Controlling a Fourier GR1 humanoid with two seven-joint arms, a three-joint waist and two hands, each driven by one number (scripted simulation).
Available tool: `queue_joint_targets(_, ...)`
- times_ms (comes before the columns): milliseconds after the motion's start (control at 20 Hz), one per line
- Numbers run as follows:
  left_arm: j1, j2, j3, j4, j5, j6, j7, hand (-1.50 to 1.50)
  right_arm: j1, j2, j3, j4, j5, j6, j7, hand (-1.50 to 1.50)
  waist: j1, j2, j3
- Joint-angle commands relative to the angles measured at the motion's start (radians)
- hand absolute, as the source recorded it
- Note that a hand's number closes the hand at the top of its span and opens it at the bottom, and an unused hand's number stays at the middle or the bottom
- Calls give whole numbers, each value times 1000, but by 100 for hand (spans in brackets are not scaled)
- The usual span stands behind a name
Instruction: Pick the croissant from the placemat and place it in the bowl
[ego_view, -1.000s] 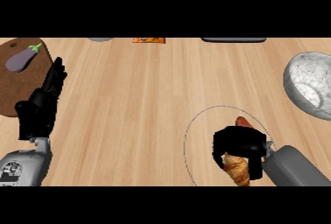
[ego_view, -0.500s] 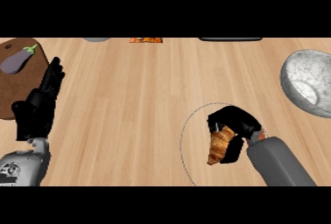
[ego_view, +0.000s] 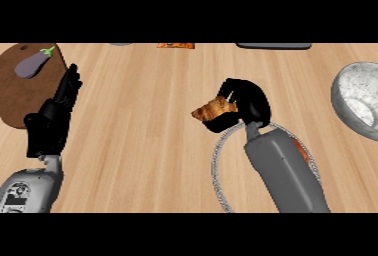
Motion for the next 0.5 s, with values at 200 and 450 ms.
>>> queue_joint_targets(200,-8,1,15,32,1,-5,-21,0,-124,25,118,-88,148,-376,435,150,-19,-1,0)
queue_joint_targets(450,11,-7,32,61,0,1,-57,0,-185,-16,26,-185,305,-261,576,150,-43,-2,1)
